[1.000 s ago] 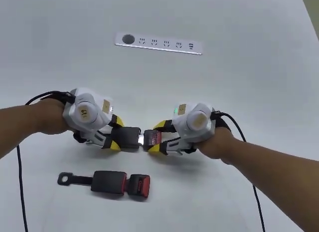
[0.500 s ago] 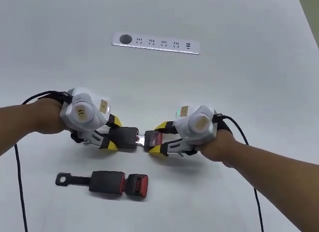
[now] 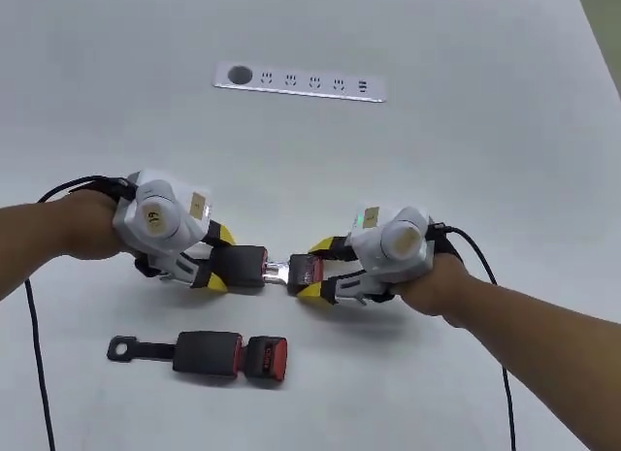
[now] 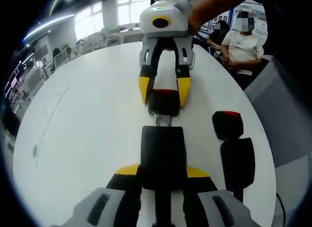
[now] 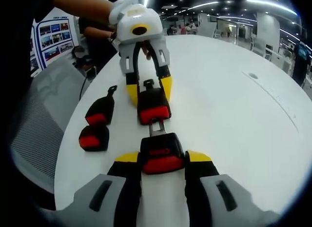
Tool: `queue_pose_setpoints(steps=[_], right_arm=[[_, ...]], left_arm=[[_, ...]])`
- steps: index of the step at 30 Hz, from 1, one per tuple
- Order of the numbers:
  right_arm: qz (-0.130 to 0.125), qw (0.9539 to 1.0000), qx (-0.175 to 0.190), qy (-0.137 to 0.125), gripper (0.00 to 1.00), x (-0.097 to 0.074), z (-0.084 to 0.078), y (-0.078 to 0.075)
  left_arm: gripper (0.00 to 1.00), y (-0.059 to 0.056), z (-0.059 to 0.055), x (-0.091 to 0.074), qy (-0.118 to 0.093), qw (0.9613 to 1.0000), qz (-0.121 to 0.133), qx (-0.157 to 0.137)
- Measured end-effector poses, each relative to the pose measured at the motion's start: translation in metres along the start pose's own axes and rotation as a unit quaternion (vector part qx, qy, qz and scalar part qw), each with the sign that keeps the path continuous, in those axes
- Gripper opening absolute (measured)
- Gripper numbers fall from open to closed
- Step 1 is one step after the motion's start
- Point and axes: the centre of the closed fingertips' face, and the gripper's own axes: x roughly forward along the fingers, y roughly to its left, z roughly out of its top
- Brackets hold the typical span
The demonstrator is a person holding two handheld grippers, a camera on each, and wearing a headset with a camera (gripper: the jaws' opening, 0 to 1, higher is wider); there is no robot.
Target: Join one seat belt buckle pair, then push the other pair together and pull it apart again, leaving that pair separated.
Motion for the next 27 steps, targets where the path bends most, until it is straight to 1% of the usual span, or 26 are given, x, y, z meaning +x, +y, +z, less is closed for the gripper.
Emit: queue_pose_setpoints(steps=[4,5,6,7,11,15,16,18,20,23,27], right_arm=[[0.002,1.0,0.001,0.0,0.33,-0.011,-0.009,0.001],[0.002,1.0,0.004,-0.001,0.33,-0.016,-0.011,0.001],[0.001,1.0,0.004,-0.001,0.33,-0.018,-0.013,0.0],[0.0,0.9999,0.012,-0.004,0.33,-0.023,-0.015,0.0],[-0.004,0.9999,0.011,-0.004,0.33,-0.026,-0.023,-0.003],[-0.005,0.9999,0.014,-0.003,0.33,-0.037,-0.032,-0.004],[-0.004,0.9999,0.014,-0.002,0.33,-0.04,-0.034,-0.006],[-0.003,1.0,0.008,0.004,0.33,-0.044,-0.036,-0.002],[-0.005,0.9999,0.006,0.007,0.33,-0.048,-0.04,-0.007],[-0.008,0.9999,0.009,0.01,0.33,-0.058,-0.045,-0.009],[-0.014,0.9998,0.013,0.011,0.33,-0.066,-0.048,-0.014]], left_arm=[[0.33,0.0,0.0,0.0,-0.001,1.0,0.0,0.0],[0.33,0.0,0.001,0.0,-0.001,1.0,0.0,0.0],[0.33,0.0,0.0,0.0,-0.001,1.0,0.0,0.0],[0.33,0.0,0.001,0.0,-0.001,1.0,0.0,0.0],[0.33,-0.001,0.002,-0.001,-0.002,1.0,-0.003,0.001],[0.33,0.0,0.002,-0.001,-0.001,1.0,-0.004,0.0],[0.33,0.0,0.002,-0.001,-0.001,1.0,-0.004,0.001],[0.33,0.0,0.002,-0.001,0.001,1.0,-0.003,0.001],[0.33,0.0,0.002,-0.001,0.002,1.0,-0.004,0.001],[0.33,0.0,0.001,-0.001,0.002,1.0,-0.004,0.0],[0.33,0.0,0.001,-0.001,0.003,1.0,-0.005,0.001]])
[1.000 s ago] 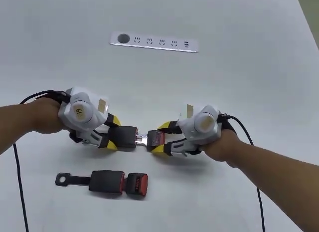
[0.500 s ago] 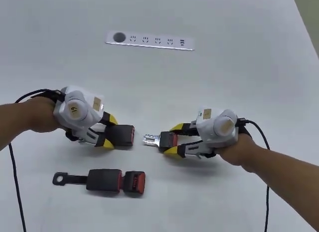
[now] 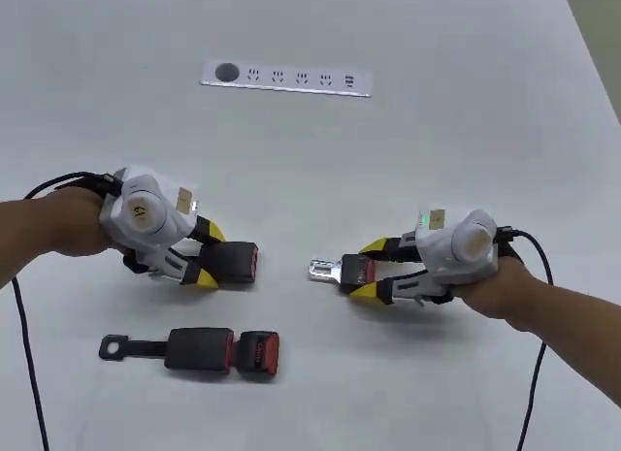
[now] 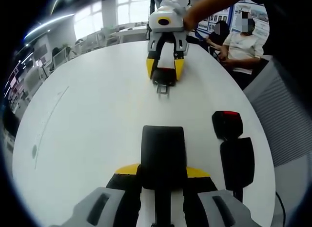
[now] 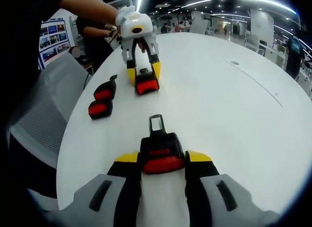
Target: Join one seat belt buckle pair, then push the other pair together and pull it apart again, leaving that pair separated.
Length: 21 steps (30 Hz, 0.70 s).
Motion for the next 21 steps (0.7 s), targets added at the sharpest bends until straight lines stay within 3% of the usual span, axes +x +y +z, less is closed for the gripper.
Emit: queue_pose_setpoints(steps=[21], right_arm=[[-0.008,0.9999,0.007,-0.003,0.34,-0.028,-0.019,-0.003]], left_arm=[[0.33,0.001,-0.003,0.0,0.003,1.0,-0.004,0.0]])
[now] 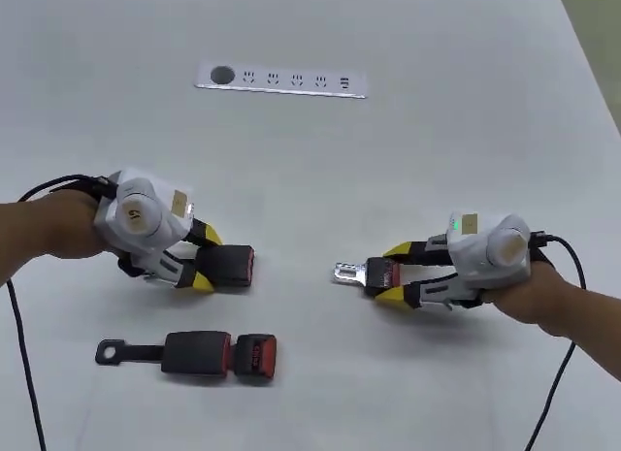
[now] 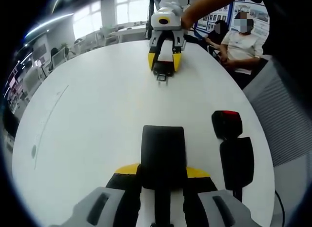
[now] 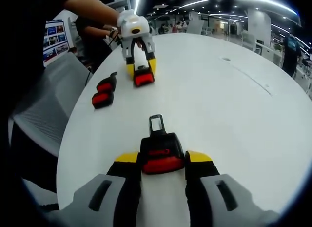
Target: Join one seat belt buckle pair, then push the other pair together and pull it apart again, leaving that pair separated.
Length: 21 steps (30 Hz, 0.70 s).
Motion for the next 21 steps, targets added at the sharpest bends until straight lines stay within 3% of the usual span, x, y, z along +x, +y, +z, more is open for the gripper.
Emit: queue_pose_setpoints(steps=[17,19,21], right_arm=[[-0.007,0.9999,0.014,0.005,0.34,-0.0027,-0.0087,-0.0058],[-0.012,0.9998,0.005,0.011,0.34,-0.0015,-0.0115,-0.0078],[-0.02,0.9995,0.022,0.01,0.34,-0.001,-0.0098,-0.0082]], left_arm=[[0.34,-0.0026,0.0057,-0.0012,0.014,0.9999,0.002,0.001],[0.34,-0.0023,0.0055,-0.0012,0.015,0.9998,0.002,-0.011],[0.36,-0.0028,0.0054,-0.0011,0.016,0.9997,0.0,-0.018]])
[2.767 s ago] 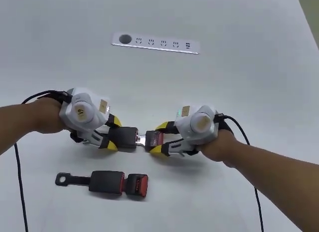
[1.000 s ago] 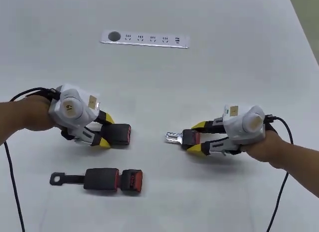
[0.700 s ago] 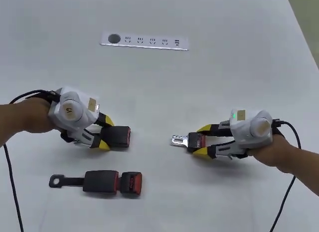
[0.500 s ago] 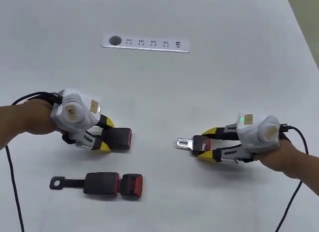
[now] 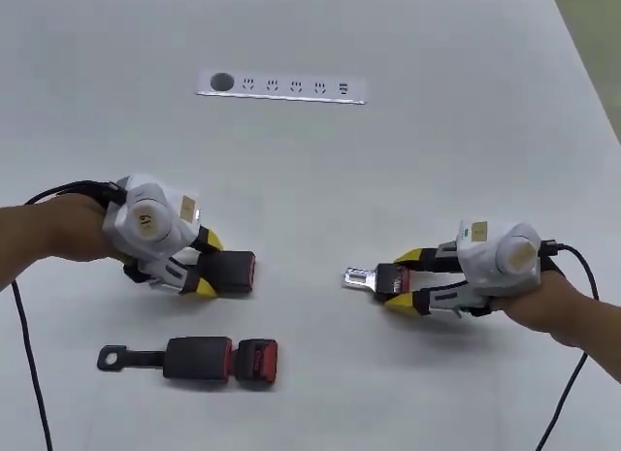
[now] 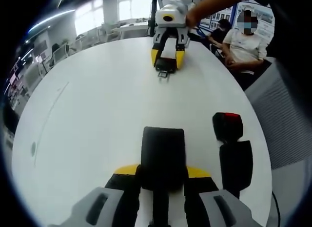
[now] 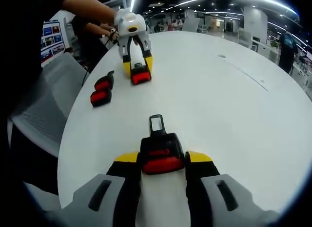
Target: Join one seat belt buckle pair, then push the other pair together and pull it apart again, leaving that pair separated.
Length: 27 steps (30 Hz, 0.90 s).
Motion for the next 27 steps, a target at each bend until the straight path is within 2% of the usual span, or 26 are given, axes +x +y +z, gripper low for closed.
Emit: queue_pose_setpoints(steps=[3,5,7,11,12,14,15,16,17,19,20,22,23,24,25,26,27], right_arm=[[-0.016,0.9994,0.031,-0.004,0.35,0.001,0.001,-0.003],[-0.037,0.9979,0.053,-0.003,0.43,0.001,0.0,-0.008],[-0.044,0.9958,0.078,-0.02,0.53,0.0,0.005,-0.009],[-0.074,0.9937,0.077,-0.034,0.65,-0.005,0.014,-0.011],[-0.082,0.9926,0.08,-0.039,0.67,-0.008,0.017,-0.01],[-0.096,0.9901,0.086,-0.054,0.68,-0.013,0.026,-0.008],[-0.109,0.9883,0.085,-0.065,0.67,-0.016,0.031,-0.01],[-0.121,0.9857,0.086,-0.079,0.66,-0.018,0.036,-0.009],[-0.131,0.9834,0.095,-0.083,0.67,-0.02,0.038,-0.008],[-0.151,0.9792,0.102,-0.09,0.72,-0.023,0.041,-0.006],[-0.165,0.9753,0.107,-0.101,0.74,-0.026,0.045,-0.004],[-0.178,0.9716,0.108,-0.112,0.77,-0.03,0.049,0.0],[-0.191,0.9673,0.115,-0.121,0.78,-0.033,0.051,0.002],[-0.197,0.9641,0.125,-0.127,0.8,-0.034,0.052,0.003],[-0.204,0.9597,0.14,-0.132,0.84,-0.035,0.052,0.007],[-0.207,0.9589,0.139,-0.135,0.87,-0.035,0.052,0.008],[-0.212,0.9573,0.14,-0.139,0.89,-0.036,0.052,0.012]], left_arm=[[0.48,-0.004,0.004,-0.001,-0.003,0.9999,0.0,-0.017],[0.59,-0.006,0.008,-0.005,-0.011,0.9997,0.007,-0.02],[0.61,-0.005,0.012,-0.009,-0.023,0.9991,0.013,-0.033],[0.65,0.001,0.017,-0.021,-0.036,0.9969,0.044,-0.055],[0.66,0.002,0.018,-0.024,-0.041,0.9949,0.055,-0.074],[0.68,-0.003,0.016,-0.028,-0.046,0.9915,0.057,-0.108],[0.68,-0.003,0.011,-0.028,-0.043,0.9917,0.064,-0.103],[0.67,0.0,0.005,-0.029,-0.038,0.9903,0.086,-0.102],[0.68,-0.001,0.002,-0.03,-0.038,0.9895,0.089,-0.107],[0.71,0.0,-0.003,-0.036,-0.044,0.9835,0.113,-0.134],[0.72,0.003,-0.002,-0.041,-0.063,0.9774,0.137,-0.148],[0.78,0.007,-0.003,-0.049,-0.079,0.9681,0.165,-0.171],[0.82,0.013,-0.009,-0.056,-0.081,0.9586,0.197,-0.189],[0.88,0.014,-0.013,-0.059,-0.083,0.9527,0.21,-0.203],[0.92,0.013,-0.014,-0.065,-0.084,0.9444,0.227,-0.223],[0.95,0.013,-0.015,-0.069,-0.089,0.9394,0.237,-0.231],[0.96,0.012,-0.015,-0.073,-0.112,0.9311,0.251,-0.24]])
